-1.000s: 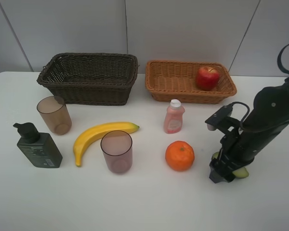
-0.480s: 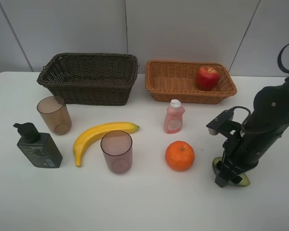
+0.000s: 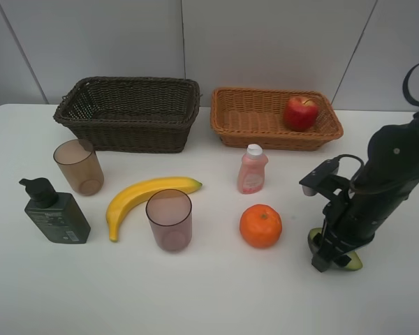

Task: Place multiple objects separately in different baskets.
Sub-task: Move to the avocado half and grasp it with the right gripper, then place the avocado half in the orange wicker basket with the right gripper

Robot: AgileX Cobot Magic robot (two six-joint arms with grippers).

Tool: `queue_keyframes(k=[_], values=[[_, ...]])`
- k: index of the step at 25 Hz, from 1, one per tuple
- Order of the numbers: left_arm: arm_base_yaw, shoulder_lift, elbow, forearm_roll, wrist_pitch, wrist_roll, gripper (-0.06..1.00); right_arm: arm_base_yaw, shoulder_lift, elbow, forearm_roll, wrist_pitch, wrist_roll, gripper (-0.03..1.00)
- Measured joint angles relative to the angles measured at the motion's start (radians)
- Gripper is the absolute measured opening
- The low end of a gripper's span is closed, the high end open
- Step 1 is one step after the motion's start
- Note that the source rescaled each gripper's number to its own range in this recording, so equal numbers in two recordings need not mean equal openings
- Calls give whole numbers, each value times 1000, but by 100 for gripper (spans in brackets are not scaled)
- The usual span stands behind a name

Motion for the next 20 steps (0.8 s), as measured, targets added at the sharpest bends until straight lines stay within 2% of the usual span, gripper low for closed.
queue_keyframes(k=[5, 10, 20], values=[[0, 0, 0, 0, 0, 0, 100, 0, -9, 0, 33, 12, 0, 43], [0, 0, 0, 0, 0, 0, 100, 0, -71, -53, 37, 80, 0, 43], [0, 0, 0, 0, 0, 0, 100, 0, -139, -264, 5, 335, 0, 43]])
